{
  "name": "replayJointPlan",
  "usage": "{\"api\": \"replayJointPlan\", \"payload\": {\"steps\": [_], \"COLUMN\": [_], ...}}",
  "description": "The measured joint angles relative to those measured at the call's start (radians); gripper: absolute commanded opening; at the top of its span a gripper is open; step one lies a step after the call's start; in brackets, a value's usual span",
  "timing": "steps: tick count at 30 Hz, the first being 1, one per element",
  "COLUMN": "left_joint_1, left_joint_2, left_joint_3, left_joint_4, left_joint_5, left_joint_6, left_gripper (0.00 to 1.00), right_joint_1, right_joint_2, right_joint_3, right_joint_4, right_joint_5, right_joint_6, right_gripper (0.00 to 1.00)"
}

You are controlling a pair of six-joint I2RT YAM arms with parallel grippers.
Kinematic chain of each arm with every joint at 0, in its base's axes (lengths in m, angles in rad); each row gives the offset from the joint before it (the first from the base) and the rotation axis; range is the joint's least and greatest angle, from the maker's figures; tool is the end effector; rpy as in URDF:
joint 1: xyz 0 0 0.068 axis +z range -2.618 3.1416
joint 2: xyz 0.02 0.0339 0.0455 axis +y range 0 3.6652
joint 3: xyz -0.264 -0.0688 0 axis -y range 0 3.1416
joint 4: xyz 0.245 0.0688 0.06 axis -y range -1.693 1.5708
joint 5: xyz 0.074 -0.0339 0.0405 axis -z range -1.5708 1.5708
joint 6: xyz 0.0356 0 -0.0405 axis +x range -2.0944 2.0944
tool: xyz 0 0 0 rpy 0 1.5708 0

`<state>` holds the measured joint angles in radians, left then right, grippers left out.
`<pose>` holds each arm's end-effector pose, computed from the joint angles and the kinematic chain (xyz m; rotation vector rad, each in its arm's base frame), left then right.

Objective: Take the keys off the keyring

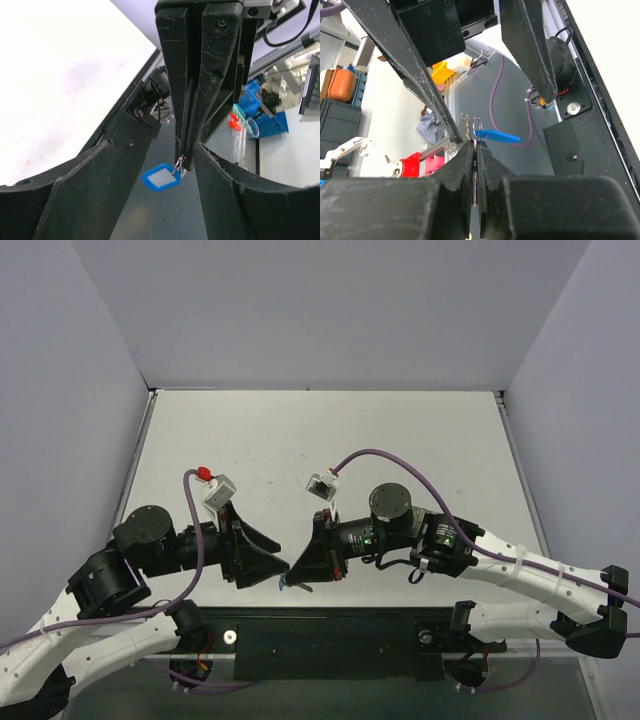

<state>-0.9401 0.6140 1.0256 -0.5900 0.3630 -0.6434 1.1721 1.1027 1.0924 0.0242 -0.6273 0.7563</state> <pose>0.0549 -0.0966 0.3996 0.5870 1.8940 -1.4184 0.0775 0.2379 0.4080 -0.9820 1.6928 1.8925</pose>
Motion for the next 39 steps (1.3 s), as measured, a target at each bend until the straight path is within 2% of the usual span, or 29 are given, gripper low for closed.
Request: {"api": "replayJointPlan", "payload": {"steps": [6, 13, 18, 26, 39], "left_joint_1": [-0.001, -0.001, -0.001, -0.001, -0.001], "left_joint_2": [-0.11, -0.266, -0.274, -0.267, -0.248], "left_joint_3": [-0.032, -0.23, -0.291, -0.301, -0.312], "left_joint_4": [0.071, 0.312, 0.376, 0.462, 0.482], "left_joint_5": [-0.111, -0.164, -0.175, -0.173, -0.151], "left_joint_6": [-0.071, -0.189, -0.231, -0.264, -0.273], "left_gripper": [0.66, 0.66, 0.63, 0.49, 0.48], "right_joint_1": [0.0, 0.0, 0.0, 0.0, -0.001], "right_joint_2": [-0.011, -0.037, -0.038, -0.038, -0.042], "right_joint_3": [0.0, 0.0, 0.0, 0.0, 0.0], "right_joint_4": [0.021, 0.051, 0.082, 0.099, 0.107], "right_joint_5": [0.039, 0.085, 0.105, 0.122, 0.133], "right_joint_6": [0.0, -0.002, -0.001, -0.001, 0.0], "right_gripper": [0.0, 0.0, 0.0, 0.0, 0.0]}}
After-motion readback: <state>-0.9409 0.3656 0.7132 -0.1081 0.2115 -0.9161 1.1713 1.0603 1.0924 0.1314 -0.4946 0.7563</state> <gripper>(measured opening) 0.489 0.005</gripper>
